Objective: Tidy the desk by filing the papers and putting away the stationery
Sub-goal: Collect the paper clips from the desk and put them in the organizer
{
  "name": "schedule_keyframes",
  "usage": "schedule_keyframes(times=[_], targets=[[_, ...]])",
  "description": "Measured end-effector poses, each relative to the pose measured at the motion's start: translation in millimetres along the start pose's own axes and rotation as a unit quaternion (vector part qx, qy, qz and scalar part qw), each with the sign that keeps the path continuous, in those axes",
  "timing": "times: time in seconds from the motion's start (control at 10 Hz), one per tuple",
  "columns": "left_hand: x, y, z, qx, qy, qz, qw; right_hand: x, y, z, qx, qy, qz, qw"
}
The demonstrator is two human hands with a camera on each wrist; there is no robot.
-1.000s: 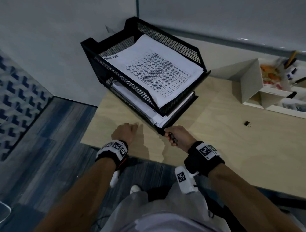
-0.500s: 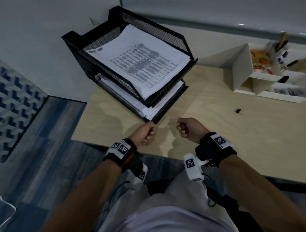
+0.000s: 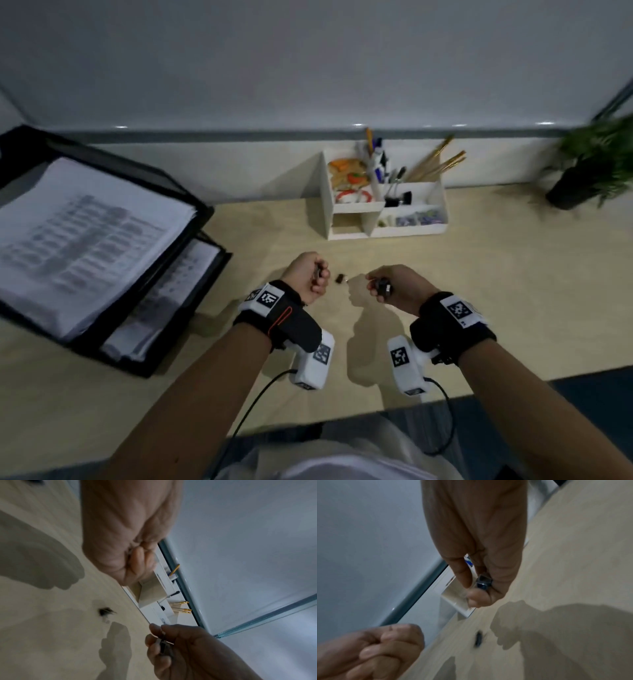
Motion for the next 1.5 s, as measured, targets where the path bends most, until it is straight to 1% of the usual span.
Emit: schedule_keyframes(times=[0.1, 0.2, 0.3, 0.4, 0.5, 0.6, 0.7, 0.8, 0.9, 1.0, 1.1, 1.2, 1.3, 1.4, 1.5], targets=[[6, 33, -33, -0.073, -0.005, 0.025, 0.997, 16, -61, -21, -0.064, 0.005, 0.06, 0.996], [16, 74, -63, -0.086, -0.036, 0.042, 0.995, 40, -107, -46, -0.098, -0.005, 0.112, 0.989], [19, 113, -87, -0.09, -0.045, 0.066, 0.993, 61, -133, -68, -0.099, -0.003, 0.184, 0.978], [18, 147, -105, -0.093, -0.044, 0.109, 0.989, 77, -149, -93, -0.093, -0.033, 0.306, 0.947], [12, 169, -128, -0.095, -0.036, 0.174, 0.98, 80, -156, -110, -0.074, 0.017, 0.203, 0.976], [3, 173, -144, -0.128, -0.024, 0.185, 0.974, 88, -161, -121, -0.078, 0.015, 0.225, 0.971], [-9, 176, -149, -0.166, 0.0, 0.173, 0.971, 93, -161, -129, -0.069, 0.002, 0.303, 0.95], [-14, 181, -149, -0.157, -0.001, 0.158, 0.975, 97, -163, -130, -0.069, -0.012, 0.367, 0.928], [-16, 185, -152, -0.132, 0.003, 0.186, 0.974, 96, -162, -135, -0.068, -0.017, 0.369, 0.927], [-19, 181, -146, -0.119, 0.026, 0.154, 0.981, 91, -160, -139, -0.063, -0.02, 0.324, 0.944], [-18, 175, -139, -0.093, 0.031, 0.115, 0.989, 87, -156, -134, -0.06, -0.021, 0.318, 0.946], [-19, 169, -127, -0.077, 0.034, 0.015, 0.996, 89, -154, -124, -0.094, -0.045, 0.389, 0.915], [-14, 158, -112, -0.072, 0.02, -0.085, 0.994, 94, -153, -104, -0.184, -0.101, 0.438, 0.874], [-8, 141, -97, -0.044, 0.003, -0.16, 0.986, 93, -133, -79, -0.242, -0.198, 0.416, 0.854], [-11, 96, -78, -0.093, 0.039, -0.213, 0.972, 78, -92, -60, -0.203, -0.241, 0.417, 0.852]])
Point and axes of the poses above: each hand's wrist, its own z-axis away from the middle knuckle, its own y-axis out of the palm, x = y × z, the point moved 7 cm from there along -z, towards the middle knuckle, and after that the axes turned 14 degrees about z, right-handed, at the moved point
